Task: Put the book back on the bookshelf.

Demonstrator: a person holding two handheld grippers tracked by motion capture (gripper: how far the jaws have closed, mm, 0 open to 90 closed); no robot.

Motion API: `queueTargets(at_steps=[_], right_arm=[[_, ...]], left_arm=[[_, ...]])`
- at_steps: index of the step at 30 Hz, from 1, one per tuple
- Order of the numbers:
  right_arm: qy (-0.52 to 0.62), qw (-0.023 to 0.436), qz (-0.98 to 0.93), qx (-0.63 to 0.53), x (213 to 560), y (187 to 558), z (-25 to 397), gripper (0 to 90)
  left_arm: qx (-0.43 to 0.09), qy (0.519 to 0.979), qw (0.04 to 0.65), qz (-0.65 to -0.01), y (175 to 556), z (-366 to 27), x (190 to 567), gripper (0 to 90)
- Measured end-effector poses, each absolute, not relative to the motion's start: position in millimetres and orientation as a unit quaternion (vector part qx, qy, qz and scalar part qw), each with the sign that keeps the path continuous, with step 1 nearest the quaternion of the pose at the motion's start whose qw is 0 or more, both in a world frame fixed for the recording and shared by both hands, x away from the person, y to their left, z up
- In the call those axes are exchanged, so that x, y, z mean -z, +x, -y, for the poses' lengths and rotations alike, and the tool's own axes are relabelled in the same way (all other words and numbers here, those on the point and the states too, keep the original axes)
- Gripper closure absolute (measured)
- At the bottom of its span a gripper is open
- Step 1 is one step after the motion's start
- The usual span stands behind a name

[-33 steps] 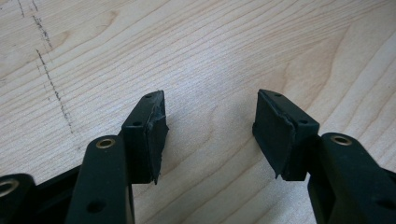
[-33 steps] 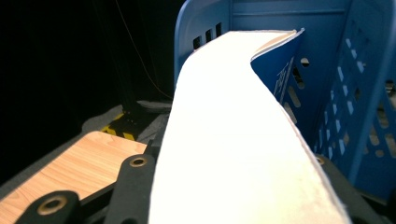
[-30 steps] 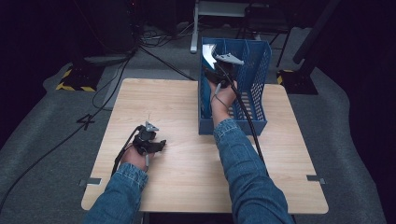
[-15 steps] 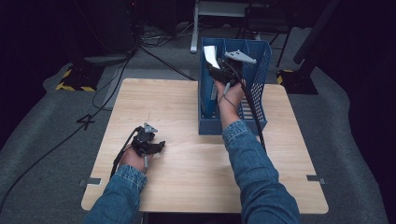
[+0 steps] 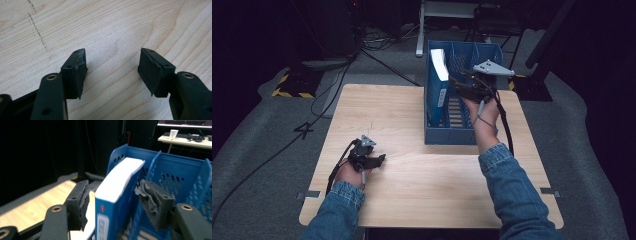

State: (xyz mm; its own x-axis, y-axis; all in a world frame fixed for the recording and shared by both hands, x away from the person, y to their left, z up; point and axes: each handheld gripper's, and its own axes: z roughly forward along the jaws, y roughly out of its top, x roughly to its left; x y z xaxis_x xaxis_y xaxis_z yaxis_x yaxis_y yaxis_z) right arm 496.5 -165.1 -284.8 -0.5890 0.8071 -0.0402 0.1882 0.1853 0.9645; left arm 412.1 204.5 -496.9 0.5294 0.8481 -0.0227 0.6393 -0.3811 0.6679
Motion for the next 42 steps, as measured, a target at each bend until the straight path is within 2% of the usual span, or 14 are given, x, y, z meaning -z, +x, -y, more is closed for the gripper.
queueTargets(at_steps=[11, 14, 21, 33, 36, 42], right_arm=[[0.318, 0.301, -0.747, -0.500, 295.6, 452.4, 218.7, 34.3], [0.328, 0.292, -0.754, -0.489, 302.9, 441.9, 235.7, 29.9], [0.337, 0.277, -0.772, -0.463, 322.0, 432.0, 259.2, 27.9], [0.397, 0.191, -0.812, -0.382, 376.8, 421.5, 297.4, 24.9], [0.413, 0.189, -0.809, -0.374, 393.5, 417.6, 304.7, 22.0], [0.429, 0.180, -0.799, -0.381, 427.3, 411.7, 319.6, 23.1]], left_arm=[[-0.170, 0.815, 0.338, -0.440, 419.1, -201.2, 501.4, 33.5], [-0.170, 0.819, 0.342, -0.428, 422.4, -197.8, 502.4, 33.0], [-0.168, 0.820, 0.346, -0.424, 424.4, -194.8, 503.1, 31.7], [-0.167, 0.820, 0.346, -0.424, 424.5, -194.4, 503.1, 31.7], [-0.167, 0.820, 0.347, -0.424, 424.5, -194.4, 503.1, 31.8], [-0.167, 0.820, 0.347, -0.424, 424.5, -194.4, 503.1, 31.8]])
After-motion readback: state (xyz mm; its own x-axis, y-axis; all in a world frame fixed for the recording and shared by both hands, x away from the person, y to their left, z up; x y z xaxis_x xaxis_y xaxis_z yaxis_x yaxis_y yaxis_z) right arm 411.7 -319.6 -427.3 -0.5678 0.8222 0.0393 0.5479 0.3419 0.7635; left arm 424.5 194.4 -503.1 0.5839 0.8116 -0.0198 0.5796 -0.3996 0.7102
